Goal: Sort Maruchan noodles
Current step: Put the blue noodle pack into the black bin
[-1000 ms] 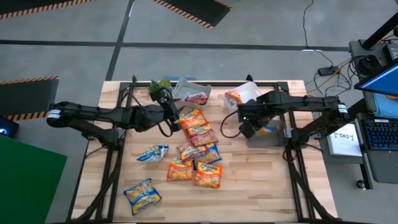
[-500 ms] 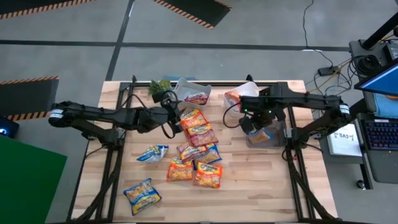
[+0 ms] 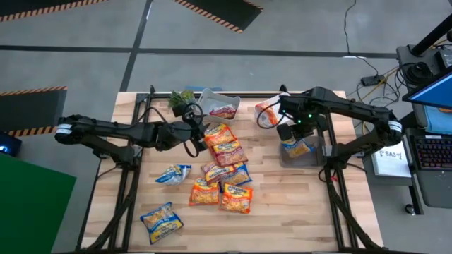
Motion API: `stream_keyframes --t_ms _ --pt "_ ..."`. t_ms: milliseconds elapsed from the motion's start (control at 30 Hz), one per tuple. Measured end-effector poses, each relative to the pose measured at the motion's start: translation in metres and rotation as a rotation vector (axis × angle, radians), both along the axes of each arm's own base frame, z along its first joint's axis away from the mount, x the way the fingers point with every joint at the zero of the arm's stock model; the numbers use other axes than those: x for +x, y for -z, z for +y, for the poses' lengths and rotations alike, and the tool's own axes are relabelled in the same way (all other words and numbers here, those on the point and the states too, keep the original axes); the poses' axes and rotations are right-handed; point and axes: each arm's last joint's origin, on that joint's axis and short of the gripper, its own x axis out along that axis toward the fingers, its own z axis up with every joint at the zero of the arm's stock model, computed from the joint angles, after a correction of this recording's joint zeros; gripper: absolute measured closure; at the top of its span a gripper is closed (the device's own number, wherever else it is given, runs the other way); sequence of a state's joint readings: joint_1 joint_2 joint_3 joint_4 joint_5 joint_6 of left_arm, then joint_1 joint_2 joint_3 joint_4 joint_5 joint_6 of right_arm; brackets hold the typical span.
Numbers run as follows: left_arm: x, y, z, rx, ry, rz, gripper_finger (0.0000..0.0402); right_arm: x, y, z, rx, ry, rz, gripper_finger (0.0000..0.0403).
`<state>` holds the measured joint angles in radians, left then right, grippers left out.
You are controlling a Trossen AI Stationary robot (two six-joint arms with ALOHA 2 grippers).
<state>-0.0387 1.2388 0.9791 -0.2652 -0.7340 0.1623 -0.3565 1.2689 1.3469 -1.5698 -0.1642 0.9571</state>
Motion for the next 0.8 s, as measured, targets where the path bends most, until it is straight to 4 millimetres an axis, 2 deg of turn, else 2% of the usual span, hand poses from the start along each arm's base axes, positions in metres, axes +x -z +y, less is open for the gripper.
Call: stream_keyframes --t_ms 200,367,533,800 --pt "0.0 0.0 0.0 -0.004 -0.002 -0.005 0.0262 -0.027 0.012 -0.004 0.003 0.067 0.028 0.038" --pt "0.0 0.0 0.0 -0.005 -0.002 -0.006 0.0262 -0.034 0.03 -0.002 0.029 0.072 0.087 0.038" --pt "0.0 0.0 0.0 -0.005 -0.002 -0.006 0.0262 -0.031 0.052 -0.003 0.04 0.071 0.113 0.038" --pt "0.002 -0.002 0.0 -0.009 0.004 -0.033 0.0262 -0.014 0.079 -0.011 0.018 0.054 0.062 0.0373"
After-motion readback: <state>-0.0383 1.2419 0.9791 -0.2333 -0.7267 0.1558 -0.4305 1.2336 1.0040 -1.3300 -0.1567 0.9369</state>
